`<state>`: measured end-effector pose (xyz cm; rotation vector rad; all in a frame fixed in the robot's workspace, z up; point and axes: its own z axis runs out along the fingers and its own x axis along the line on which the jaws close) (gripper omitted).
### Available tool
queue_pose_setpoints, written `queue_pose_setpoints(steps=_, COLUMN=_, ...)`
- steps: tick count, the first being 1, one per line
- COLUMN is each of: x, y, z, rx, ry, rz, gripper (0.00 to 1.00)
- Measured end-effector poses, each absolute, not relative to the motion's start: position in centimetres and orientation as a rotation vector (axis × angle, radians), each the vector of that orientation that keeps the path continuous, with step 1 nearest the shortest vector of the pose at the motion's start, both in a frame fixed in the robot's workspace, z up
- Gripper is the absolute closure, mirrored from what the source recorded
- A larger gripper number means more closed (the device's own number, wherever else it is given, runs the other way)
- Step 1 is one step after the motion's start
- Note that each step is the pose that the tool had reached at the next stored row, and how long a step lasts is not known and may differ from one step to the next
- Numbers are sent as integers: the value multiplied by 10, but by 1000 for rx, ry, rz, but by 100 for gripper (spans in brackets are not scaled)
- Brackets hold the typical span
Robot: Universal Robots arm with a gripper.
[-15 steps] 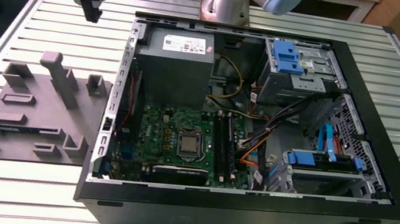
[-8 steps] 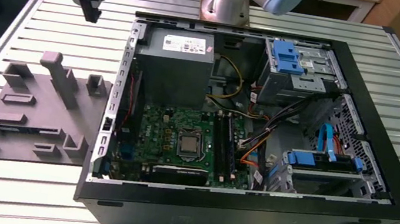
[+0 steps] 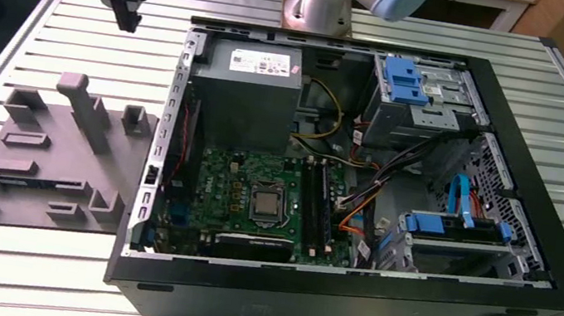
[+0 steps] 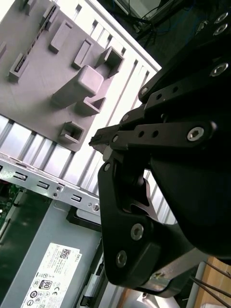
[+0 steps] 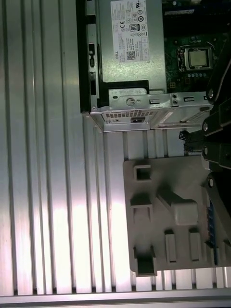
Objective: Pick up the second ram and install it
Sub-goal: 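Reach for the second ram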
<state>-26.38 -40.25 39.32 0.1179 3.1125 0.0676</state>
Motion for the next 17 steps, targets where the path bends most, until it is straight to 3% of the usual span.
queue_pose_setpoints(steps=17, x=-271, y=-405, z=393, rx=117, ry=3113, rz=68, gripper=89)
